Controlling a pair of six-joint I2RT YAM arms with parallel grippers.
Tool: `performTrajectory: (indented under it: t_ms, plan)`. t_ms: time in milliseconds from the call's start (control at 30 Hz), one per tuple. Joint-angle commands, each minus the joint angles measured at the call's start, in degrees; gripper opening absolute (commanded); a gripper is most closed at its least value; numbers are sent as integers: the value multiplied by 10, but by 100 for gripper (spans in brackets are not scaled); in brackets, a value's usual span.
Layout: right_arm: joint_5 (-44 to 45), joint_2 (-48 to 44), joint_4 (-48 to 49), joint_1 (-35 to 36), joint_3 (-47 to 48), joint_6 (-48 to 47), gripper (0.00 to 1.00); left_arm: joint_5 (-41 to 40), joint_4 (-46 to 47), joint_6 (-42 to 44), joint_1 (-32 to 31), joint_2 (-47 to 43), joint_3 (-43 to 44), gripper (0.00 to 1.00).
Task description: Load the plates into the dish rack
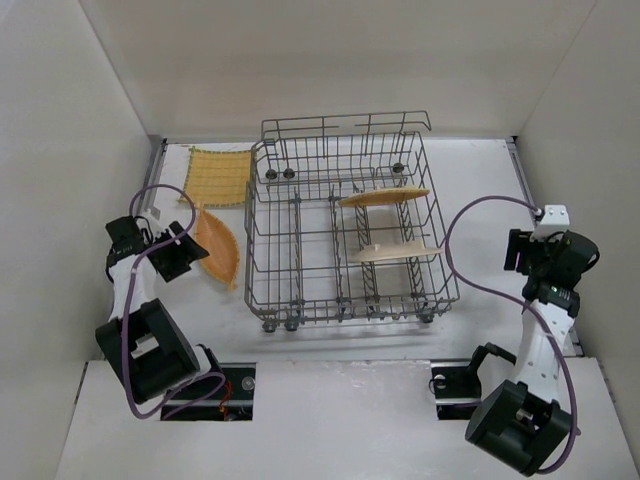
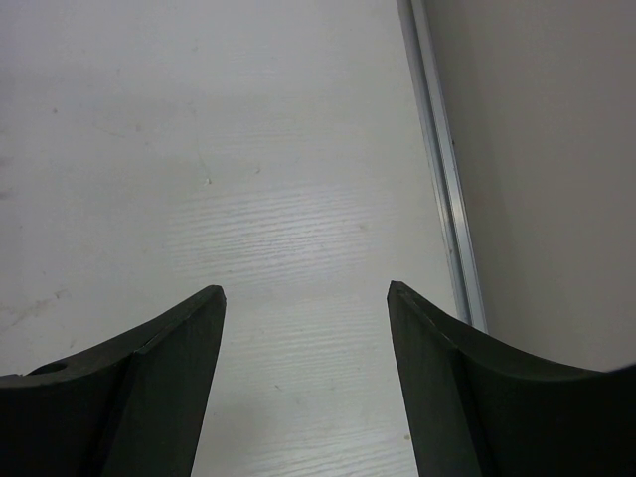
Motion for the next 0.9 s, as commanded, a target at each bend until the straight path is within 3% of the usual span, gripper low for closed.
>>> performTrajectory:
  t_ms: [0,267,633,700,867]
  plan:
    - [4,0,24,4,32,9,72,10,11,-21,3,19,-7,60]
    - [17,9,8,10,56,10,72,7,48,-51,-4,95,20,54]
    - [44,22,-12,30,84,13,72,0,81,-62,-19,182,76,54]
    - [53,23,-13,39,88,14,72,-2,82,-62,-20,198,85,51]
    - [66,32,-15,51,99,14,72,-3,86,-63,-26,228,100,33]
